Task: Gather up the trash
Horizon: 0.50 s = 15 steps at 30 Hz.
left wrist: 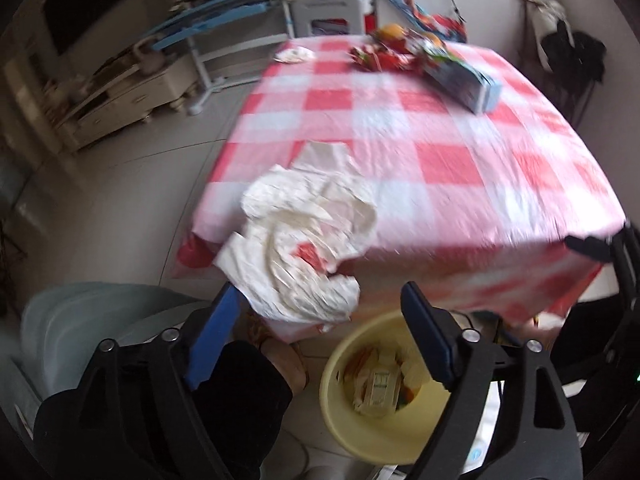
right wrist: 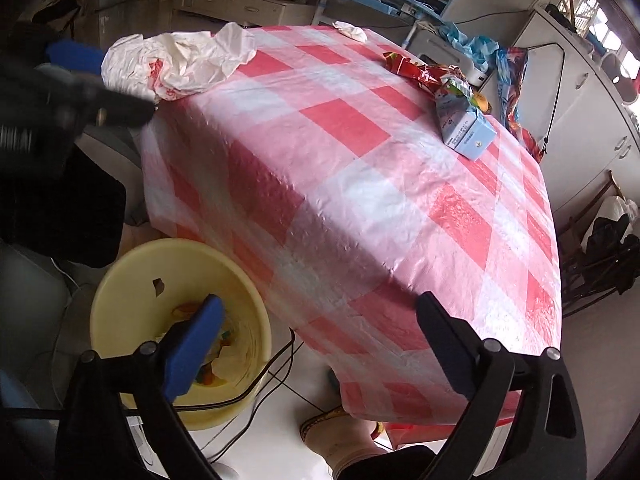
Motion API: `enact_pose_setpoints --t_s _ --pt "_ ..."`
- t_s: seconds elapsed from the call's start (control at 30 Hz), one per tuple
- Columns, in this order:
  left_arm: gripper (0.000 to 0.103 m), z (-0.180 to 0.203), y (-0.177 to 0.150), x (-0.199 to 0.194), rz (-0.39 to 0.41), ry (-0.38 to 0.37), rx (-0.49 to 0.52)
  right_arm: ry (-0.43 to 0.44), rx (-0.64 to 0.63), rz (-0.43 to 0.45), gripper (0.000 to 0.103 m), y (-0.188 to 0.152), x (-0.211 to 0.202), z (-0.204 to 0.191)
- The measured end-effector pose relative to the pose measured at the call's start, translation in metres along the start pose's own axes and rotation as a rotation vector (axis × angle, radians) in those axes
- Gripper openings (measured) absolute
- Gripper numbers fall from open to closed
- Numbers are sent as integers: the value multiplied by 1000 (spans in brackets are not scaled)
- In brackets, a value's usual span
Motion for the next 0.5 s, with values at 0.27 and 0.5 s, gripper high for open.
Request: enact_pose_setpoints --t_s 0.27,0.5 --pt "83 -5 5 0 9 -16 -42 -7 -18 0 93 0 1 -3" --pt "83 -5 6 1 10 -17 -50 13 -39 0 93 -1 0 -10"
Point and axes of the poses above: each gripper's, at about its wrist camera, not at the fingertips, and x roughly the way its jaws point, z to its right, y to its top, the point moved 6 cm from there along x, roughly the way its jaws point, and after that the axes turned 13 degrees about -z, right-handed, at the moved point
